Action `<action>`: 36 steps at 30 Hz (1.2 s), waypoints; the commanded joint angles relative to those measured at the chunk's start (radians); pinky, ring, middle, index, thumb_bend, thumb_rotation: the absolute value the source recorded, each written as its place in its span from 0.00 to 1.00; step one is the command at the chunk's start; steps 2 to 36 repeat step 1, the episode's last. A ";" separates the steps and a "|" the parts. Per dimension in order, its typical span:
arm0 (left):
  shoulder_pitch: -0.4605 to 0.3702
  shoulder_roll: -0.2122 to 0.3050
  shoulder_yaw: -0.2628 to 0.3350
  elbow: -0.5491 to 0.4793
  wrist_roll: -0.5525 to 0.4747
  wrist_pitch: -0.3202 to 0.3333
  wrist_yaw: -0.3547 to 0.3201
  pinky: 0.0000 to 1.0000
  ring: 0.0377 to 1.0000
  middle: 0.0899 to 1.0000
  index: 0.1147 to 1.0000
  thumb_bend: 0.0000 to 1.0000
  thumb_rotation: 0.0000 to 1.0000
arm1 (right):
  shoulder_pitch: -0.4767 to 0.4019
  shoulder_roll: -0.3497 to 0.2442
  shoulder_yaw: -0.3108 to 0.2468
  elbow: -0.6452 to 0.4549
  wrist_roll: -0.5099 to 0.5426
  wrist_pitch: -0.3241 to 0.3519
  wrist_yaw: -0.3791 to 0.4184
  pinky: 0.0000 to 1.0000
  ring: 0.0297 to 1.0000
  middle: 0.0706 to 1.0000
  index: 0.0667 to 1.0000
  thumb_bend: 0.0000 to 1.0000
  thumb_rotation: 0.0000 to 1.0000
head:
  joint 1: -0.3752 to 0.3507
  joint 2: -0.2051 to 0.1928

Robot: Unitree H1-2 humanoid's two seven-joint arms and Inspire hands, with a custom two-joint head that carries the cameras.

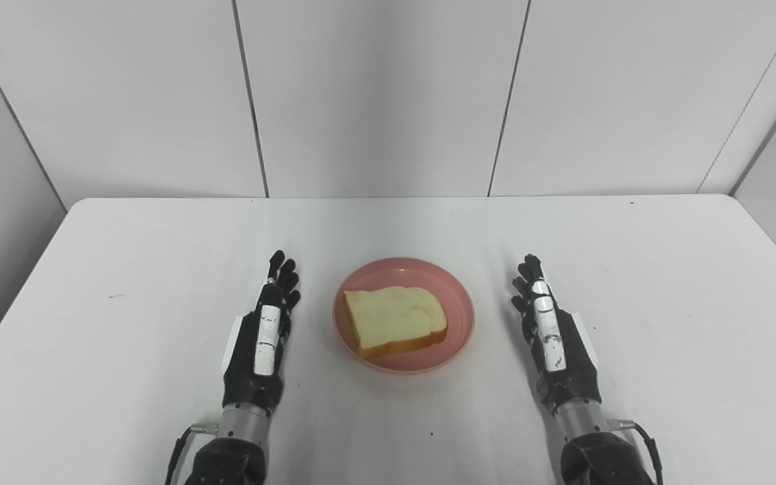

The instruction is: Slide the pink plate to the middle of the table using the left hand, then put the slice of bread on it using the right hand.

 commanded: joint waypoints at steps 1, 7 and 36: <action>-0.002 0.001 -0.005 -0.025 -0.014 0.004 -0.015 1.00 1.00 1.00 1.00 0.79 0.99 | -0.018 -0.001 0.006 -0.030 0.012 -0.049 0.001 1.00 1.00 1.00 1.00 0.57 1.00 | 0.000 0.001; -0.002 0.001 -0.005 -0.025 -0.014 0.004 -0.015 1.00 1.00 1.00 1.00 0.79 0.99 | -0.018 -0.001 0.006 -0.030 0.012 -0.049 0.001 1.00 1.00 1.00 1.00 0.57 1.00 | 0.000 0.001; -0.002 0.001 -0.005 -0.025 -0.014 0.004 -0.015 1.00 1.00 1.00 1.00 0.79 0.99 | -0.018 -0.001 0.006 -0.030 0.012 -0.049 0.001 1.00 1.00 1.00 1.00 0.57 1.00 | 0.000 0.001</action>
